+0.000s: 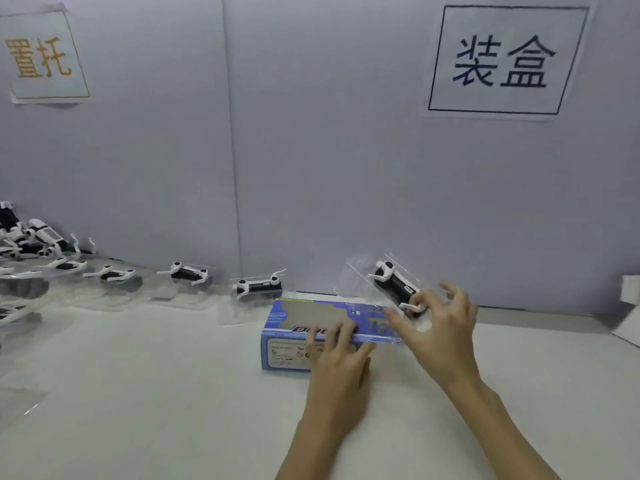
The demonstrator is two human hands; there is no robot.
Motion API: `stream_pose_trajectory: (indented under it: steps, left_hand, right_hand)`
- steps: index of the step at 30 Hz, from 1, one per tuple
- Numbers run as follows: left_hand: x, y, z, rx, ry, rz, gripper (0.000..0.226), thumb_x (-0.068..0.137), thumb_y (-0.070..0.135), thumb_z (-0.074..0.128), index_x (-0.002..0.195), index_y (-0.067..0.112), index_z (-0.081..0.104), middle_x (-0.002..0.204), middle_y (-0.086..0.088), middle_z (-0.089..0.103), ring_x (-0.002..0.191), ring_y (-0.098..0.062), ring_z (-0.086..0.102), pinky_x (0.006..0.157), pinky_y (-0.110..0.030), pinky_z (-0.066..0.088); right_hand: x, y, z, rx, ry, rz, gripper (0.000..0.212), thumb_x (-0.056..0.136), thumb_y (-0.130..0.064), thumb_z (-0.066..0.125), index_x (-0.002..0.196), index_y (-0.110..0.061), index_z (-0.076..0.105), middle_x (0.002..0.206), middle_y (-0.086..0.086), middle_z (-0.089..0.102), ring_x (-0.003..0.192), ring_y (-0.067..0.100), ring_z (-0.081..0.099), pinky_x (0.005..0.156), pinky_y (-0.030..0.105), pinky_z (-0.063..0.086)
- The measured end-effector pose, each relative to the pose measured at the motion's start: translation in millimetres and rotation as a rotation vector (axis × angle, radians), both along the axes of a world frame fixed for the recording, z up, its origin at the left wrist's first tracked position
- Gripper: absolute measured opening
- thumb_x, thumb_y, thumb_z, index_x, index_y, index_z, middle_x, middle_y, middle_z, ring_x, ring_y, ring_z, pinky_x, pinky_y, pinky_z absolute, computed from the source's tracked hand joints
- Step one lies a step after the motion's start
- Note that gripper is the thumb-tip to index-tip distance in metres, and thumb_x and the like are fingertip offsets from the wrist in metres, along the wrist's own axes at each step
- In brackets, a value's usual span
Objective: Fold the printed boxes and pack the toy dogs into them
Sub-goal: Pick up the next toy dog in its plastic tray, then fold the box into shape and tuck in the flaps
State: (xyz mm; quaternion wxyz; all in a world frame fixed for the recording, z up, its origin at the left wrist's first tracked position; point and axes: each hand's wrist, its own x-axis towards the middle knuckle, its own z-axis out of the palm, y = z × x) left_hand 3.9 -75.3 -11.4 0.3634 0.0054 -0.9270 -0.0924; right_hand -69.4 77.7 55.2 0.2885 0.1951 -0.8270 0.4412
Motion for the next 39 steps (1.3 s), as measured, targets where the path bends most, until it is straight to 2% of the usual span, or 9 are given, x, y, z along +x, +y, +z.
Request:
stream_pose_trajectory:
  steps: [4, 8, 12, 17, 23, 28, 33, 36, 39]
  left_hand:
    - [-11, -2, -5, -0.005, 0.189, 0.074, 0.021, 0.073, 0.018, 0.085, 0.072, 0.028, 0.066, 0.115, 0.002, 0.068, 0.108, -0.030, 0.065, 0.100, -0.066, 0.037]
    - [-10, -13, 2, 0.058, 0.403, 0.136, 0.022, 0.071, 0.020, 0.091, 0.070, 0.029, 0.071, 0.104, 0.010, 0.073, 0.100, -0.026, 0.069, 0.106, -0.065, 0.033]
    - [-5, -16, 10, 0.138, 0.515, 0.138, 0.030, 0.069, 0.010, 0.094, 0.092, 0.023, 0.079, 0.111, 0.004, 0.072, 0.108, -0.019, 0.063, 0.112, -0.070, 0.028]
    - [6, -20, 23, 0.343, 0.426, 0.045, 0.051, 0.087, 0.030, 0.063, 0.138, 0.020, 0.063, 0.135, 0.008, 0.061, 0.124, -0.016, 0.055, 0.121, -0.068, 0.015]
    - [6, -25, 21, 0.438, 0.289, 0.004, 0.063, 0.090, 0.033, 0.037, 0.153, 0.035, 0.046, 0.132, 0.015, 0.055, 0.121, -0.010, 0.053, 0.125, -0.056, 0.005]
    - [6, -26, 24, 0.462, 0.260, 0.011, 0.070, 0.086, 0.034, 0.032, 0.155, 0.033, 0.043, 0.126, 0.016, 0.052, 0.123, 0.016, 0.035, 0.124, -0.039, -0.002]
    - [11, -23, 31, 0.543, 0.242, -0.018, 0.069, 0.086, 0.027, 0.035, 0.154, 0.034, 0.044, 0.138, 0.025, 0.048, 0.129, 0.013, 0.035, 0.124, -0.038, -0.005]
    - [13, -26, 34, 0.601, 0.268, -0.033, 0.070, 0.085, 0.016, 0.040, 0.152, 0.033, 0.047, 0.138, 0.031, 0.045, 0.130, 0.014, 0.035, 0.126, -0.042, -0.003]
    - [16, -29, 36, 0.624, 0.294, -0.047, 0.068, 0.084, 0.013, 0.041, 0.149, 0.032, 0.050, 0.136, 0.029, 0.047, 0.132, 0.008, 0.038, 0.126, -0.048, 0.002]
  right_hand:
    - [-14, 25, -42, -0.024, -0.127, -0.169, 0.038, 0.069, -0.048, 0.091, 0.087, -0.023, 0.069, 0.135, 0.021, 0.049, 0.135, 0.041, 0.037, 0.110, 0.051, 0.032]
    - [-21, 32, -50, -0.083, -0.235, -0.172, 0.034, 0.075, -0.051, 0.087, 0.087, -0.031, 0.063, 0.141, 0.021, 0.046, 0.140, 0.039, 0.033, 0.113, 0.050, 0.031]
    - [-20, 40, -51, -0.083, -0.279, -0.139, 0.032, 0.077, -0.056, 0.082, 0.086, -0.036, 0.058, 0.147, 0.019, 0.041, 0.145, 0.034, 0.025, 0.117, 0.050, 0.028]
    - [-15, 45, -46, -0.080, -0.298, -0.030, 0.029, 0.076, -0.052, 0.084, 0.082, -0.041, 0.058, 0.141, 0.013, 0.051, 0.143, 0.032, 0.031, 0.116, 0.045, 0.028]
    - [-4, 35, -35, -0.323, -0.298, 0.146, 0.023, 0.087, -0.036, 0.081, 0.082, -0.020, 0.065, 0.102, -0.004, 0.066, 0.107, 0.024, 0.060, 0.096, 0.040, 0.046]
    - [7, 32, -27, -0.490, -0.316, 0.352, 0.042, 0.089, -0.053, 0.074, 0.088, -0.012, 0.065, 0.092, 0.008, 0.073, 0.088, 0.022, 0.066, 0.075, 0.022, 0.046]
    - [8, 24, -34, -0.429, -0.315, 0.517, 0.042, 0.094, -0.047, 0.072, 0.091, -0.006, 0.064, 0.105, 0.014, 0.070, 0.104, 0.030, 0.065, 0.089, 0.029, 0.047]
    - [10, 18, -40, -0.357, -0.298, 0.448, 0.046, 0.081, -0.061, 0.074, 0.089, -0.016, 0.065, 0.109, -0.005, 0.070, 0.112, 0.009, 0.062, 0.089, 0.015, 0.043]
    - [8, 19, -49, -0.220, -0.227, 0.357, 0.029, 0.080, -0.051, 0.083, 0.091, -0.032, 0.063, 0.123, -0.021, 0.061, 0.132, -0.006, 0.046, 0.102, 0.022, 0.037]
